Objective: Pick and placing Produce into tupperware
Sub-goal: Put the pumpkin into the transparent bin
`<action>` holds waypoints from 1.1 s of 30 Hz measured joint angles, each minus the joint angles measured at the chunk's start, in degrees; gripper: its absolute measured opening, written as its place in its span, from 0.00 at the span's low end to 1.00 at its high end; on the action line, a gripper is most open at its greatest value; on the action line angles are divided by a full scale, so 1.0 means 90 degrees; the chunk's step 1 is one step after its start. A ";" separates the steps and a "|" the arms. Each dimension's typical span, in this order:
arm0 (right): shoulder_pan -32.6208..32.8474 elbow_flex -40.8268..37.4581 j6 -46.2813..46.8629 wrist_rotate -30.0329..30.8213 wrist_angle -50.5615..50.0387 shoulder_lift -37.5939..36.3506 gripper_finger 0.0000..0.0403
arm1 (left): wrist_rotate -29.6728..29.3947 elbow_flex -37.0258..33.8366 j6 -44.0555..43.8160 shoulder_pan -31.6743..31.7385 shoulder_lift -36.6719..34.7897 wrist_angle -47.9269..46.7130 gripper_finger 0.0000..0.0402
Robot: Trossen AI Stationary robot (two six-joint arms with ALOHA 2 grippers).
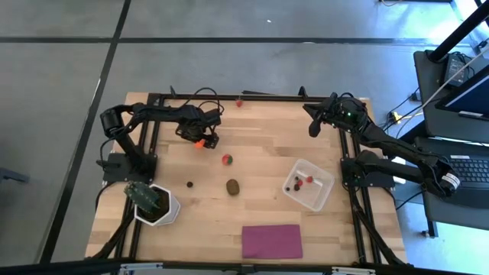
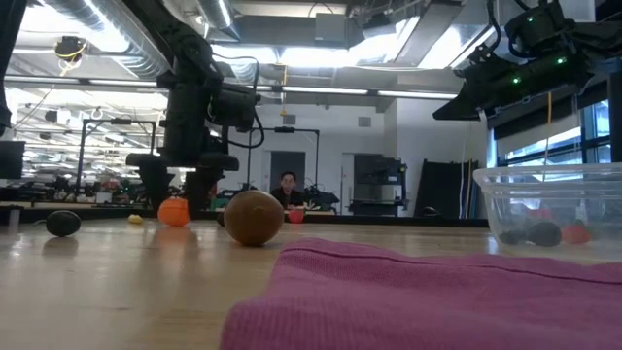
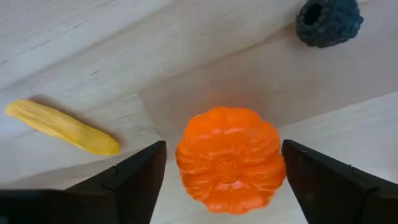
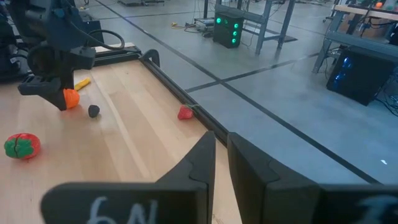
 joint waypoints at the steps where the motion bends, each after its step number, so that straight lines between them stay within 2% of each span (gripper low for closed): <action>1: 0.0000 0.0000 -0.0001 0.0000 0.0000 0.0000 0.11 | 0.0001 0.0000 0.0001 0.0000 0.0000 0.0000 0.75; 7: 0.0002 0.0000 -0.0001 0.0000 0.0000 0.0000 0.11 | 0.0024 0.0000 0.0022 -0.0081 0.0000 0.0000 0.71; 18: 0.0002 0.0000 0.0007 0.0000 -0.0002 0.0000 0.11 | 0.0019 0.0029 0.0051 -0.0292 0.0421 0.0018 0.69; 27: 0.0002 0.0000 0.0016 0.0000 -0.0022 0.0000 0.11 | 0.0042 0.0020 0.0051 -0.0325 0.0432 0.0091 0.55; 33: 0.0000 0.0000 0.0019 0.0000 -0.0024 0.0000 0.11 | 0.0043 0.0015 0.0053 -0.0328 0.0437 0.0149 0.53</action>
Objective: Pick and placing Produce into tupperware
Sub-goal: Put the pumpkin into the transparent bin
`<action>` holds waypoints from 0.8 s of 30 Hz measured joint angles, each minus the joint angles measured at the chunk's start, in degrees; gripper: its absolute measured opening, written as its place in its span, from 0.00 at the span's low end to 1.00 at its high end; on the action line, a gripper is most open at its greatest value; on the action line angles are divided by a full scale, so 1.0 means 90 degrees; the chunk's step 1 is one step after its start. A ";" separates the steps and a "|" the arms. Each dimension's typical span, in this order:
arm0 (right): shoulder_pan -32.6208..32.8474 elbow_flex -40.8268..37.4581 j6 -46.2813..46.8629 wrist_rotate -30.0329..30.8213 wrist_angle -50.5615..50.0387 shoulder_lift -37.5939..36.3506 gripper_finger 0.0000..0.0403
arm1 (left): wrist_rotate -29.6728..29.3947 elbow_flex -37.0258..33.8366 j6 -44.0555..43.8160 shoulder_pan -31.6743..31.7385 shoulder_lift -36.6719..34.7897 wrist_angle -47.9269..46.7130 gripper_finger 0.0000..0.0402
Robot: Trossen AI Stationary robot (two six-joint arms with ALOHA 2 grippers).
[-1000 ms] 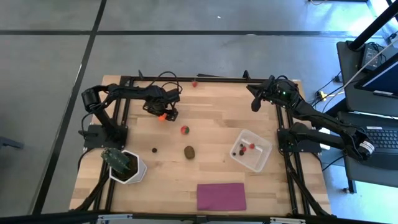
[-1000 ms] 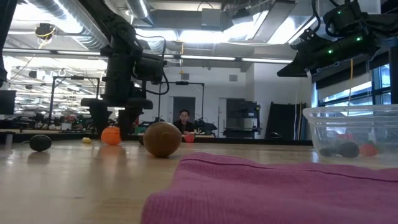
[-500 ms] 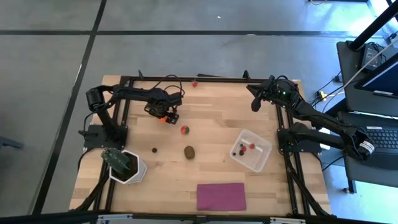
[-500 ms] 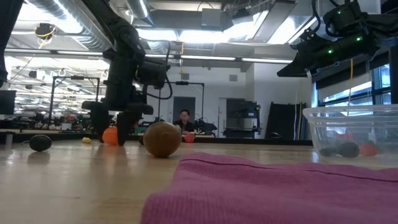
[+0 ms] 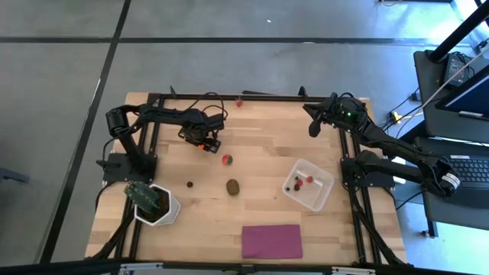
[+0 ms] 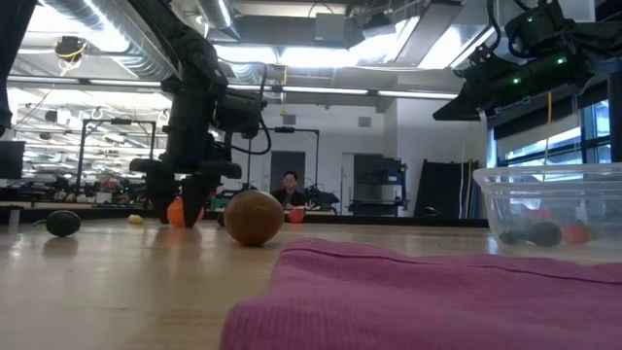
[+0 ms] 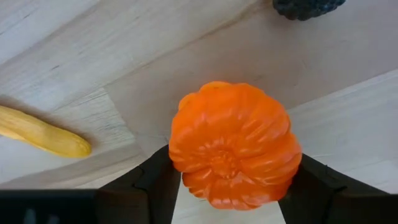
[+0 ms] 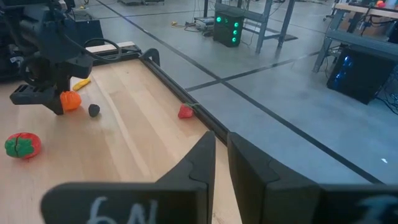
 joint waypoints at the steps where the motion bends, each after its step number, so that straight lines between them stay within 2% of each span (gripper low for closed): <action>1: 0.0000 0.0000 0.0000 0.0000 -0.0002 0.0000 0.11 | 0.0000 0.0000 0.0000 0.0000 0.0001 0.0002 0.53; 24: 0.0001 0.0000 0.0000 0.0000 0.0000 -0.0001 0.11 | -0.0135 -0.0010 -0.0295 0.0001 0.0015 0.0032 0.60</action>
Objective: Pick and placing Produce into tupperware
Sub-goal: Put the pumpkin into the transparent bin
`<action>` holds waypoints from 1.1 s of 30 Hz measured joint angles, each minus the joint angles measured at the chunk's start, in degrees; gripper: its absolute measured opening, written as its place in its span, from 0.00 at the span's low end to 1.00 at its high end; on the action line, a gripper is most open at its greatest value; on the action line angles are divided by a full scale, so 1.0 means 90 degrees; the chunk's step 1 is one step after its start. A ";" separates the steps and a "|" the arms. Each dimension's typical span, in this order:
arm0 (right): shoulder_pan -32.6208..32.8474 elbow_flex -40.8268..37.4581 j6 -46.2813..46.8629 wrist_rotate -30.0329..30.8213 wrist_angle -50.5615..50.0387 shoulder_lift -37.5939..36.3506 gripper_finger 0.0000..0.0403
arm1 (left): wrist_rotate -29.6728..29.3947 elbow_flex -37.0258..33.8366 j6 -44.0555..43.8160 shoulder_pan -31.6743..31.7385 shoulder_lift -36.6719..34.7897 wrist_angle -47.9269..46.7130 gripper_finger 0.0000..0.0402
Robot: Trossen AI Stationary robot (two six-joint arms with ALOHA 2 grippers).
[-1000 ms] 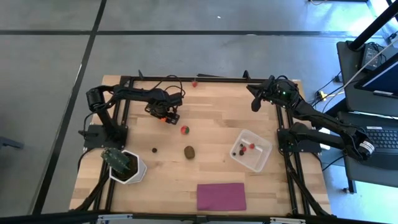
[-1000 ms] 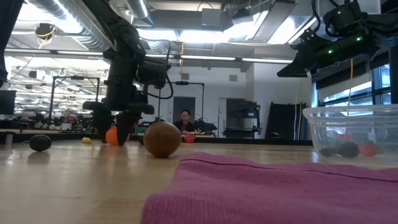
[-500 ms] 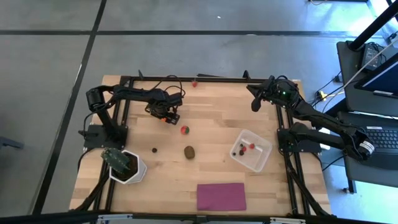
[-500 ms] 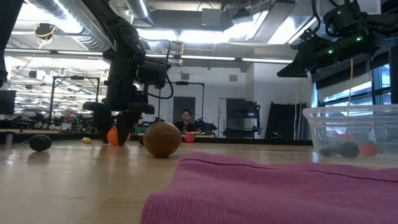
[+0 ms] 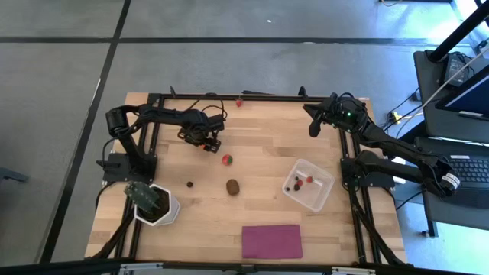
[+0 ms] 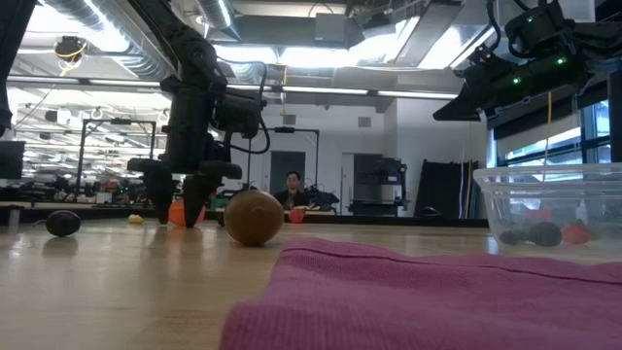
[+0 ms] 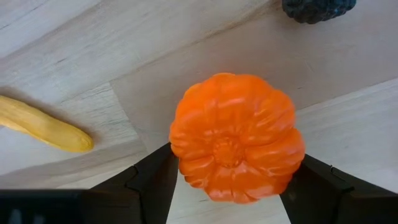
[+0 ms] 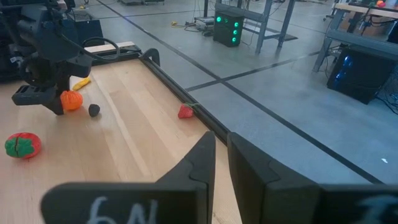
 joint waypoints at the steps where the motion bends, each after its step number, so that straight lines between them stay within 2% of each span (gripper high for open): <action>1: -0.0001 0.0000 0.0000 0.0000 0.0000 0.0001 0.11 | 0.0006 0.0000 -0.0001 0.0005 0.0002 -0.0001 0.61; 12: -0.0001 0.0000 -0.0013 0.0000 -0.0001 0.0000 0.11 | -0.0049 -0.0007 0.0133 0.0009 0.0002 0.0019 0.69; 33: 0.0001 0.0000 -0.0018 0.0000 0.0000 0.0001 0.11 | -0.0109 -0.0015 0.0106 0.0047 0.0007 0.0244 0.69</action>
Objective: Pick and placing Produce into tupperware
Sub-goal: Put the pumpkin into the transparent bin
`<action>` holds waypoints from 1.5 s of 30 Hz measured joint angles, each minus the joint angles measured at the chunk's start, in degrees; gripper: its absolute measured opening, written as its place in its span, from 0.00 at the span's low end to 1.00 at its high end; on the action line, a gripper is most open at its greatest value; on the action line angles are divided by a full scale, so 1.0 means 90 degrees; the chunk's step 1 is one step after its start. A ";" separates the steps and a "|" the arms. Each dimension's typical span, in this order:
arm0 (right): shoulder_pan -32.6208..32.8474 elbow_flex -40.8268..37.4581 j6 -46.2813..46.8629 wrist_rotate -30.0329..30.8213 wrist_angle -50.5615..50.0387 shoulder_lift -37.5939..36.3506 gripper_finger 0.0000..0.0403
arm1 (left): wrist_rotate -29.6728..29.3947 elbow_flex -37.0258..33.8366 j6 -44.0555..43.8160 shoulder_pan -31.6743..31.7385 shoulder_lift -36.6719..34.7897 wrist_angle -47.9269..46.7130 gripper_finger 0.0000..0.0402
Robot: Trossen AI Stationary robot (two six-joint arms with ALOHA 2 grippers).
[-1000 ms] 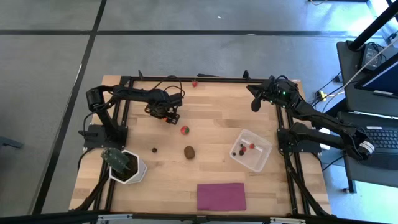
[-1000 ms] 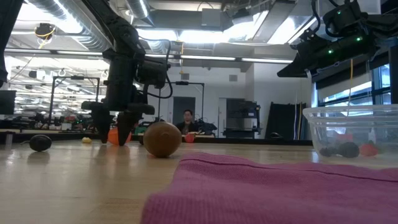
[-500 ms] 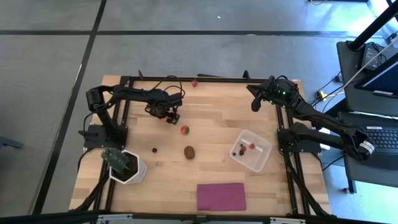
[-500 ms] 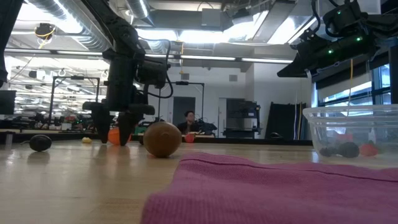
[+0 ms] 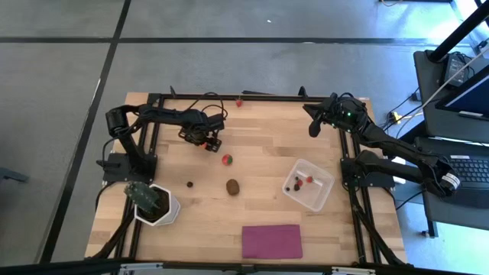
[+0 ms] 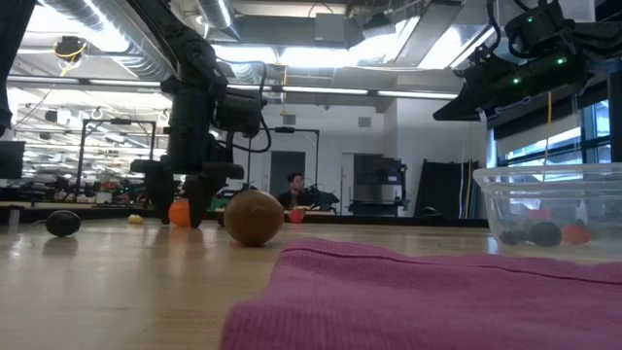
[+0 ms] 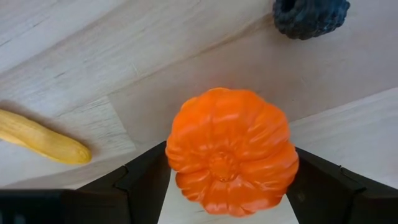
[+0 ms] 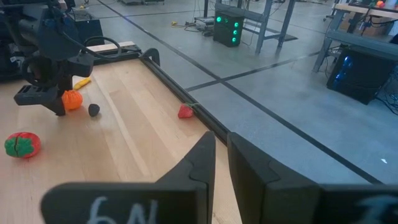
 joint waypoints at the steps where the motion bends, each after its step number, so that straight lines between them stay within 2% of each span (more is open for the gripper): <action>1: -0.0002 0.0000 -0.0002 0.0000 0.0000 -0.0001 0.11 | -0.0005 0.0002 -0.0004 0.0000 0.0000 0.0005 0.69; 37: -0.0002 0.0000 -0.0003 0.0000 -0.0002 0.0000 0.11 | -0.0181 0.0019 0.0175 -0.0100 0.0000 0.0268 0.68; 45: -0.0002 0.0000 -0.0002 0.0000 -0.0004 -0.0002 0.11 | -0.0132 0.0024 0.0195 -0.0100 0.0000 0.0276 0.61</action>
